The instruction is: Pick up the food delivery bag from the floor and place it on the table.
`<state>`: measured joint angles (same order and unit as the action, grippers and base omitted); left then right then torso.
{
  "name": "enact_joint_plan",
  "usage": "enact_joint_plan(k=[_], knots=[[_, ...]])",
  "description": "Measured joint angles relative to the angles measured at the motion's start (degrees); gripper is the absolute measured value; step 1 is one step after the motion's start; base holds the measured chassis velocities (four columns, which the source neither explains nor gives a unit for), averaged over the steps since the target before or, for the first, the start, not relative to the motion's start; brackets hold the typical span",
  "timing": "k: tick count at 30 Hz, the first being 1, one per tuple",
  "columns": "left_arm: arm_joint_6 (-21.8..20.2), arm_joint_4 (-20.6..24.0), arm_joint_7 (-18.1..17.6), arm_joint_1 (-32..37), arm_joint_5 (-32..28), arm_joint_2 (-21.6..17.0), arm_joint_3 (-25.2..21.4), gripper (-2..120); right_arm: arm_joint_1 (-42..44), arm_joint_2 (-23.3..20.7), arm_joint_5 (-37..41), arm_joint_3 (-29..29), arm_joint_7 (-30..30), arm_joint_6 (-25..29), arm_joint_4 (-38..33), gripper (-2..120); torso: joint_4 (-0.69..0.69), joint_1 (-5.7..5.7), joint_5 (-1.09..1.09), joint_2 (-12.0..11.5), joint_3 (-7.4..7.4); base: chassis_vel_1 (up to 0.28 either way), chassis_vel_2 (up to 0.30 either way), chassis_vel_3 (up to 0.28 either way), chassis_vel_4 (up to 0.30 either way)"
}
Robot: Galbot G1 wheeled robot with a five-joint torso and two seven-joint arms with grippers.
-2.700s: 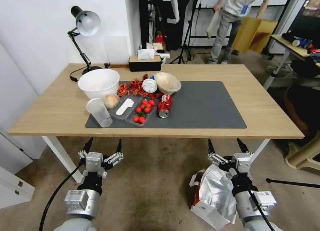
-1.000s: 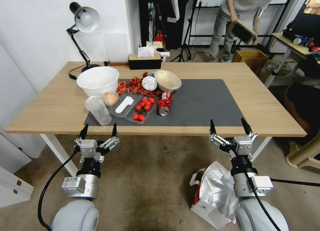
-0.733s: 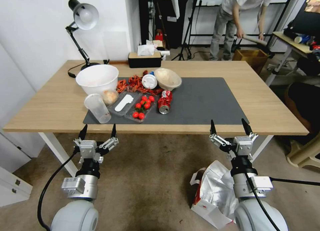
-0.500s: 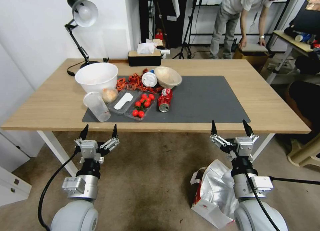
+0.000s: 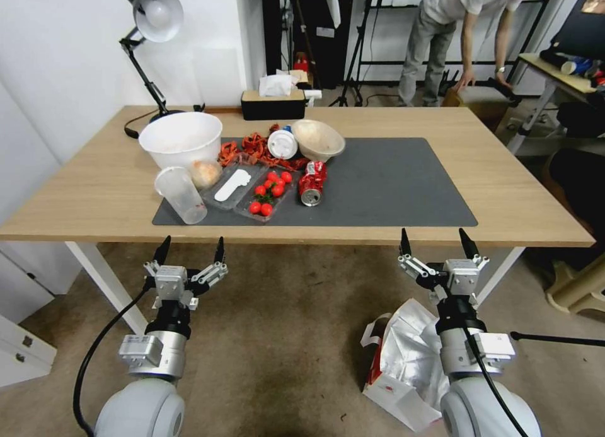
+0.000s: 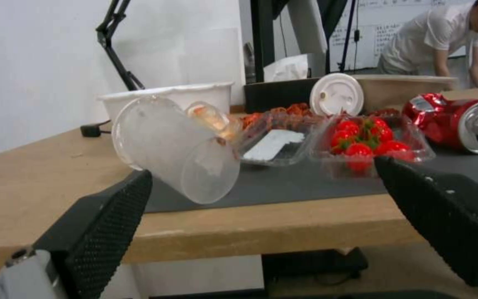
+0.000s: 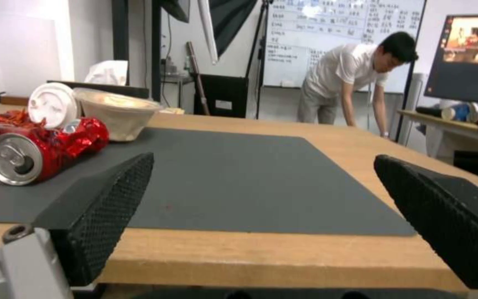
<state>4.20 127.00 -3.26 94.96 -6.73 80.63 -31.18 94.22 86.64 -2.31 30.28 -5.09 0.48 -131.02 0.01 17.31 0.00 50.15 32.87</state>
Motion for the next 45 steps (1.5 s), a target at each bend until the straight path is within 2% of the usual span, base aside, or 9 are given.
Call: enact_joint_plan(k=[45], knots=[[-0.31, -0.04, 1.70, 0.41, 0.28, -0.21, -0.55, 100, -0.33, 0.44, -0.78, -0.37, -0.17, 0.25, 1.16, 100, 0.00, -4.69, 0.00, -11.26, -6.59, 0.000, 0.000, 0.000, 0.000]])
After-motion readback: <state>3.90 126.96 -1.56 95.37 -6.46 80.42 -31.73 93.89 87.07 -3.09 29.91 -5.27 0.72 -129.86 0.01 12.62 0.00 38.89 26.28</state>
